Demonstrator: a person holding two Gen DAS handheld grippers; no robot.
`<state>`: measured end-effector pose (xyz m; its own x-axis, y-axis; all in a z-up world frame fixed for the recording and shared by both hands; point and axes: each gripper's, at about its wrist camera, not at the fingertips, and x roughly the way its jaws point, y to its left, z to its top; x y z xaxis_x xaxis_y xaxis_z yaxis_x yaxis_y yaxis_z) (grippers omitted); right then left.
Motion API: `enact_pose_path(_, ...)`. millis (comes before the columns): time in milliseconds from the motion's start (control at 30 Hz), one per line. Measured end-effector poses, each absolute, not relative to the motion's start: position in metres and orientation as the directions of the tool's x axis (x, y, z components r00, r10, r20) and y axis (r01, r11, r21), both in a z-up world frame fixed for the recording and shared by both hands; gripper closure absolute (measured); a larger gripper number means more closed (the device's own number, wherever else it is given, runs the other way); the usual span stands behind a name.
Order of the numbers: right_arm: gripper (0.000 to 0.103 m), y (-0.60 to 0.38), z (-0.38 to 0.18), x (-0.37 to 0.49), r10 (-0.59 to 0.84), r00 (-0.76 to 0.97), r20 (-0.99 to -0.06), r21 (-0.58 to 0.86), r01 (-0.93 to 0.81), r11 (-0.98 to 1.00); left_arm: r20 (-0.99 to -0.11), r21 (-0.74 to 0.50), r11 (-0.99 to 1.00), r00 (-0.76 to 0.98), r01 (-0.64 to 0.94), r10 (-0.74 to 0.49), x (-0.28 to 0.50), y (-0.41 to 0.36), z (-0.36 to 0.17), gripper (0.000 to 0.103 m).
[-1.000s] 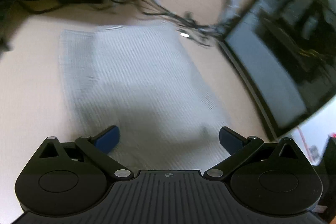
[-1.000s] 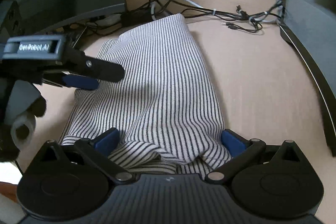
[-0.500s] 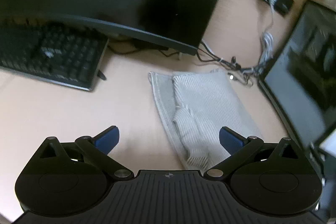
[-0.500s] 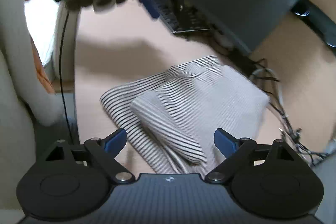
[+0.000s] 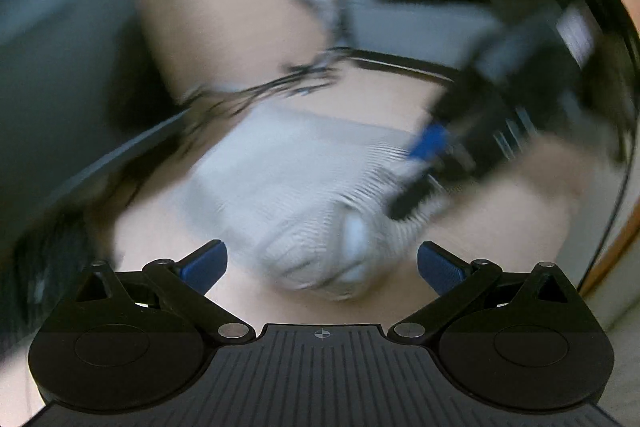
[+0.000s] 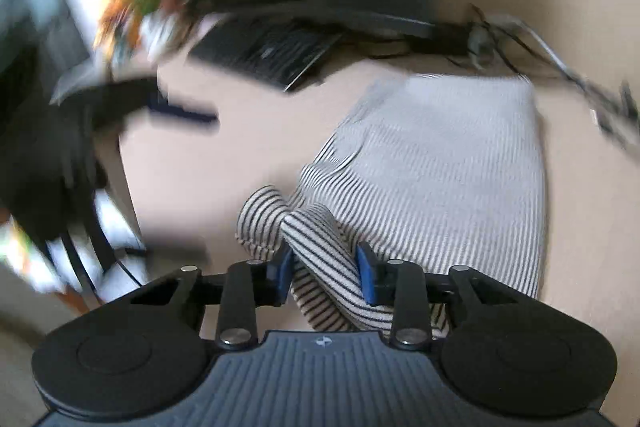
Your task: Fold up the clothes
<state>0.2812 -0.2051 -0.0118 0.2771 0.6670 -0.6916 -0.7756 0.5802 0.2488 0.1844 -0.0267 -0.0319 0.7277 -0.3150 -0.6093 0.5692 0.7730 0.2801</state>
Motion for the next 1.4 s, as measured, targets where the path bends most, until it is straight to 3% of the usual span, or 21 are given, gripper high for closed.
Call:
enact_pose_path(167, 0.073, -0.218, -0.009, 0.299, 0.701, 0.236, -0.673, 0.386, -0.696, 0.605, -0.605, 0.45, 0.608, 0.724, 0.654, -0.332, 0.212, -0.076, -0.066, 0.0)
enact_pose_path(233, 0.073, -0.216, -0.006, 0.296, 0.706, 0.246, -0.664, 0.385, -0.697, 0.605, -0.597, 0.451, 0.583, 0.714, 0.675, -0.366, 0.223, -0.086, -0.073, 0.0)
enact_pose_path(300, 0.067, -0.231, 0.005, 0.291, 0.708, 0.295, -0.641, 0.357, -0.702, 0.616, -0.605, 0.416, 0.576, 0.687, 0.703, -0.403, 0.23, -0.091, -0.076, 0.009)
enact_pose_path(367, 0.037, -0.254, 0.021, 0.283, 0.694, 0.373, -0.616, 0.296, -0.706, 0.643, -0.628, 0.351, 0.573, 0.64, 0.741, -0.444, 0.233, -0.091, -0.078, 0.028)
enact_pose_path(433, 0.023, -0.279, 0.039, 0.267, 0.609, 0.51, -0.607, 0.12, -0.699, 0.705, -0.624, 0.275, 0.604, 0.616, 0.748, -0.48, 0.234, -0.086, -0.075, 0.036)
enact_pose_path(533, 0.019, -0.301, 0.042, 0.25, 0.469, 0.622, -0.627, -0.103, -0.663, 0.742, -0.618, 0.08, 0.684, 0.575, 0.725, -0.537, 0.246, -0.07, -0.063, 0.043)
enact_pose_path(633, 0.019, -0.31, 0.028, 0.242, 0.4, 0.633, -0.662, -0.171, -0.648, 0.742, -0.59, -0.135, 0.736, 0.543, 0.664, -0.598, 0.265, -0.046, -0.05, 0.044)
enact_pose_path(700, 0.018, -0.301, 0.012, 0.238, 0.399, 0.629, -0.667, -0.219, -0.678, 0.701, -0.573, -0.215, 0.748, 0.54, 0.627, -0.617, 0.274, -0.032, -0.045, 0.044)
enact_pose_path(800, 0.015, -0.27, -0.021, 0.229, 0.376, 0.67, -0.64, -0.413, -0.712, 0.567, -0.559, -0.271, 0.758, 0.545, 0.593, -0.625, 0.282, -0.02, -0.036, 0.044)
enact_pose_path(900, 0.022, -0.245, -0.034, 0.235, 0.436, 0.68, -0.59, -0.461, -0.726, 0.51, -0.556, -0.294, 0.759, 0.542, 0.581, -0.63, 0.288, -0.013, -0.032, 0.044)
enact_pose_path(933, 0.04, -0.239, -0.032, 0.241, 0.457, 0.67, -0.585, -0.44, -0.736, 0.514, -0.56, -0.304, 0.755, 0.532, 0.582, -0.635, 0.289, -0.012, -0.032, 0.044)
enact_pose_path(967, 0.051, -0.233, -0.029, 0.247, 0.471, 0.659, -0.587, -0.417, -0.744, 0.522, -0.569, -0.319, 0.746, 0.512, 0.585, -0.644, 0.29, -0.012, -0.033, 0.046)
enact_pose_path(1067, 0.067, -0.231, -0.018, 0.253, 0.52, 0.591, -0.617, -0.316, -0.791, 0.524, -0.588, -0.354, 0.732, 0.47, 0.583, -0.659, 0.287, -0.013, -0.038, 0.045)
enact_pose_path(1233, 0.073, -0.262, 0.001, 0.211, 0.561, 0.471, -0.681, -0.172, -0.848, 0.502, -0.578, -0.467, 0.62, 0.314, 0.63, -0.754, 0.254, -0.018, -0.029, 0.045)
enact_pose_path(1400, 0.073, -0.286, 0.053, 0.181, 0.596, 0.451, -0.665, -0.104, -0.845, 0.524, -0.462, -0.529, 0.496, 0.257, 0.689, -0.849, 0.233, -0.015, 0.004, 0.045)
